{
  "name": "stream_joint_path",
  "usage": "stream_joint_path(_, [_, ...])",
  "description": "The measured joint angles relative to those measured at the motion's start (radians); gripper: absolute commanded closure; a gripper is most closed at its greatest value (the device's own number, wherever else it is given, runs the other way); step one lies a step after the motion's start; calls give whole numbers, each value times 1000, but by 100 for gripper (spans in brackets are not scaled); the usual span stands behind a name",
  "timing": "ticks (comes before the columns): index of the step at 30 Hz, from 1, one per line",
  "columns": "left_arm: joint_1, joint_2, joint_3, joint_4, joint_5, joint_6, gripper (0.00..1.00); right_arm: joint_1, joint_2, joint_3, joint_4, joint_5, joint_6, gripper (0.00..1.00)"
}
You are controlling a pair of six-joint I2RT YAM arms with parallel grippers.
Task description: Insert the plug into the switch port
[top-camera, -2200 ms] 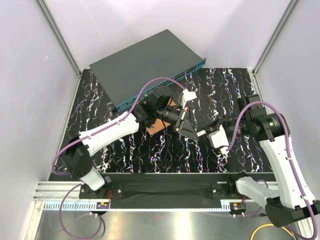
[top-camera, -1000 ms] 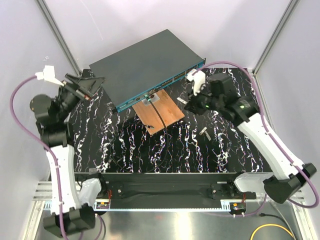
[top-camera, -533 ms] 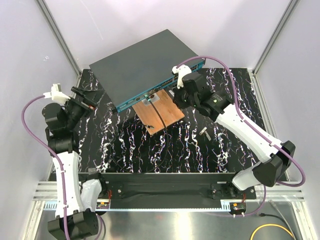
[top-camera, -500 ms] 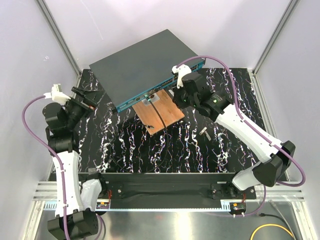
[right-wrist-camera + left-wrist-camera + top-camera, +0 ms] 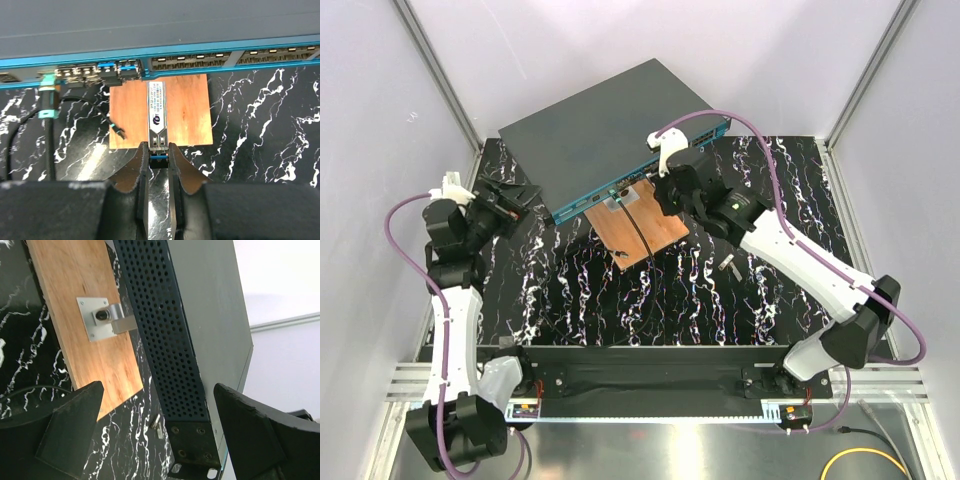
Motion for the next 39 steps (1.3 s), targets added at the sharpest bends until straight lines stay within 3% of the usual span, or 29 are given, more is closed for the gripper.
stream_joint_path(14, [-75,32,3,21,-3,7,1,2,61,72,-10,54,-33,100])
stream_joint_path(39, [-84,43,19,37,-5,10,1,2,119,160,-101,61,-54,100])
